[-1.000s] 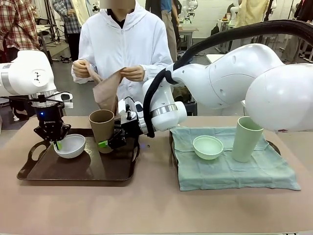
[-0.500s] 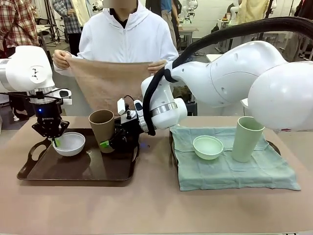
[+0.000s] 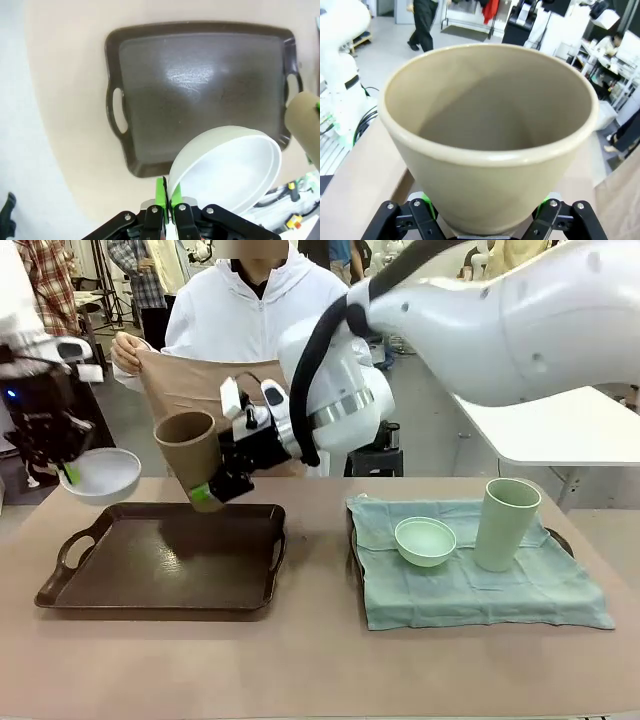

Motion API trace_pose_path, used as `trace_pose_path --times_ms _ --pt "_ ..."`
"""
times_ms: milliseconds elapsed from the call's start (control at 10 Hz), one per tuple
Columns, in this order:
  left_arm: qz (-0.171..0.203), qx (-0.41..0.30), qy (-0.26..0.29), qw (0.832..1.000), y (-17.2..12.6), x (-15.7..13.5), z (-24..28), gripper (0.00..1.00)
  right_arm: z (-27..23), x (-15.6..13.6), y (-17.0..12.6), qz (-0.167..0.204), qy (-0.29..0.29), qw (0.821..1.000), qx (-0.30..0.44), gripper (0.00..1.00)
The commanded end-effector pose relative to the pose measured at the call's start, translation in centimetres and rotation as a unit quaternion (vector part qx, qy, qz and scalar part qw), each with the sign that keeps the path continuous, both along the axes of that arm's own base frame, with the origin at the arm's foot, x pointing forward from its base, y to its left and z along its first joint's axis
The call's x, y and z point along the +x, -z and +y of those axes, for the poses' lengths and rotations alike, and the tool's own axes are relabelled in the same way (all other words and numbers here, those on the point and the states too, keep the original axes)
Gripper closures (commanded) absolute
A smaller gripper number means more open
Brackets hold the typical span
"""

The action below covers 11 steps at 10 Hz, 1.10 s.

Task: Set up a tray with a mat and arrange the tableware.
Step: Pick up the Picnic Bowl and Reusable plastic cup from the Handle tray in front of the human's position and hold them in the air, then place the Picnic Bowl and Reusable plastic cup back onto the Handle tray in front of the human's position.

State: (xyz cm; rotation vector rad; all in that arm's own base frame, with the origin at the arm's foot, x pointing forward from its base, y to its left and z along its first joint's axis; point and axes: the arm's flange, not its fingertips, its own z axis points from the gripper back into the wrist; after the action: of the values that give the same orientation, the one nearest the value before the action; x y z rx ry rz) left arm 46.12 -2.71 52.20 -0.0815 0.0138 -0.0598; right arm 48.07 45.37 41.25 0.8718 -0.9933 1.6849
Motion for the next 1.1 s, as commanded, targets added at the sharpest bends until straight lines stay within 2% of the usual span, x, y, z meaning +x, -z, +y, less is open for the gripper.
trace_pose_path --times_ms 0,200,300,400,500,1000 --pt "-0.032 -0.018 0.013 0.999 -2.3 -2.8 -0.2 1.0 0.0 -2.4 -3.7 -0.028 0.006 1.0 -0.004 1.0" --pt "-0.052 -0.023 0.009 0.998 -5.5 -4.4 -0.5 1.0 0.3 -3.5 -7.4 -0.046 0.011 0.999 0.026 1.0" --pt "-0.056 -0.026 0.004 0.998 -6.4 -4.8 -0.5 1.0 0.1 -3.5 -8.4 -0.047 0.018 0.998 0.037 1.0" --pt "-0.059 -0.027 -0.005 0.998 -6.3 -4.6 -0.3 1.0 -0.9 -2.7 -8.3 -0.053 0.023 0.998 0.039 1.0" --pt "-0.058 -0.008 0.004 0.998 -6.8 -4.6 -0.3 1.0 0.9 -3.4 -8.9 -0.054 0.0 0.998 0.03 1.0" --pt "-0.058 -0.008 0.004 0.998 -6.8 -4.6 -0.3 1.0 0.9 -3.4 -8.9 -0.054 0.0 0.998 0.03 1.0"
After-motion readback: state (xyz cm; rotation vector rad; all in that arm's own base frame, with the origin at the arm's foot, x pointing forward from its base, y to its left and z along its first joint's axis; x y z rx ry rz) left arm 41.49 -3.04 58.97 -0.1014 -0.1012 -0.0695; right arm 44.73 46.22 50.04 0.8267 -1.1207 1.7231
